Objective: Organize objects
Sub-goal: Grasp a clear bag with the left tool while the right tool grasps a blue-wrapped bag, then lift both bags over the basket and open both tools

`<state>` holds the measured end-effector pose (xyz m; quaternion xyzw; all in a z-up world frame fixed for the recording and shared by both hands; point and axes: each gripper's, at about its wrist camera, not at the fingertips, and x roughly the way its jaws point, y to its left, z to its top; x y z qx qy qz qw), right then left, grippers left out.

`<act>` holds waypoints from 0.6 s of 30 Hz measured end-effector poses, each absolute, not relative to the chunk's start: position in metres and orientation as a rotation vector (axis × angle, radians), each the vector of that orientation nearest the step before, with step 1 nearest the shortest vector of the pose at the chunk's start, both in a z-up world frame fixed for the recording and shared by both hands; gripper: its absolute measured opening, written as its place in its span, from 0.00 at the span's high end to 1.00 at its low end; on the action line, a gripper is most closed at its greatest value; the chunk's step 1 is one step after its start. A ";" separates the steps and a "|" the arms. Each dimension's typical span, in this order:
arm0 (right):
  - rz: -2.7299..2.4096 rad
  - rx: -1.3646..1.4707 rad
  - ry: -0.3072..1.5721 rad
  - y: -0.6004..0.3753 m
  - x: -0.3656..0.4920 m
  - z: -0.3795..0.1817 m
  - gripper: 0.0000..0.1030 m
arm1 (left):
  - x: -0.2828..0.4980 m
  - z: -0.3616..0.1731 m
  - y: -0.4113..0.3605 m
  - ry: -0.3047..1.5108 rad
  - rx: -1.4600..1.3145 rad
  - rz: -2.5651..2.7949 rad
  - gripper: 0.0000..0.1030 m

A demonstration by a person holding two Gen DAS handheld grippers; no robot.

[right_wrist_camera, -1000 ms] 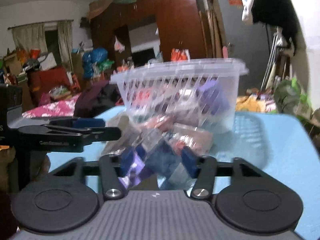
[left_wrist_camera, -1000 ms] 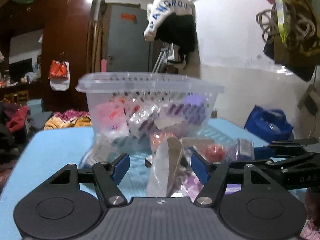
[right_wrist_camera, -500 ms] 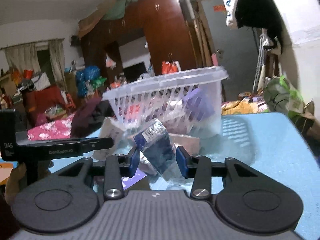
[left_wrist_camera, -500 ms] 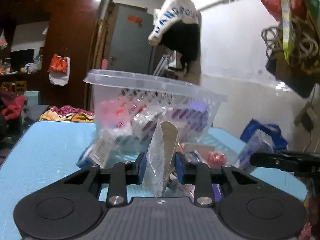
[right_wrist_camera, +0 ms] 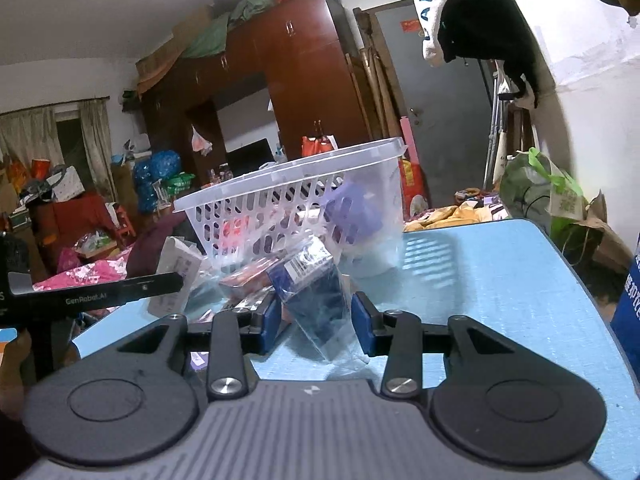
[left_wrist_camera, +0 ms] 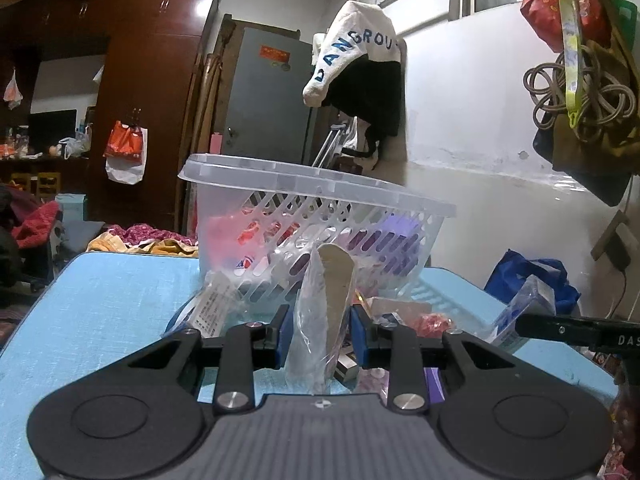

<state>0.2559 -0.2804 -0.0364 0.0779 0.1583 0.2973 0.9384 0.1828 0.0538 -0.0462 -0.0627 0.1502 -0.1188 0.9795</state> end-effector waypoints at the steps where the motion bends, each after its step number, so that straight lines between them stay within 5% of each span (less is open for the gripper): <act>1: 0.607 0.163 0.323 -0.282 0.257 -0.037 0.58 | 0.183 -0.046 0.053 0.302 -0.123 -0.239 0.67; 18: 0.616 0.176 0.311 -0.289 0.259 -0.038 0.60 | 0.176 -0.045 0.061 0.265 -0.160 -0.244 0.67</act>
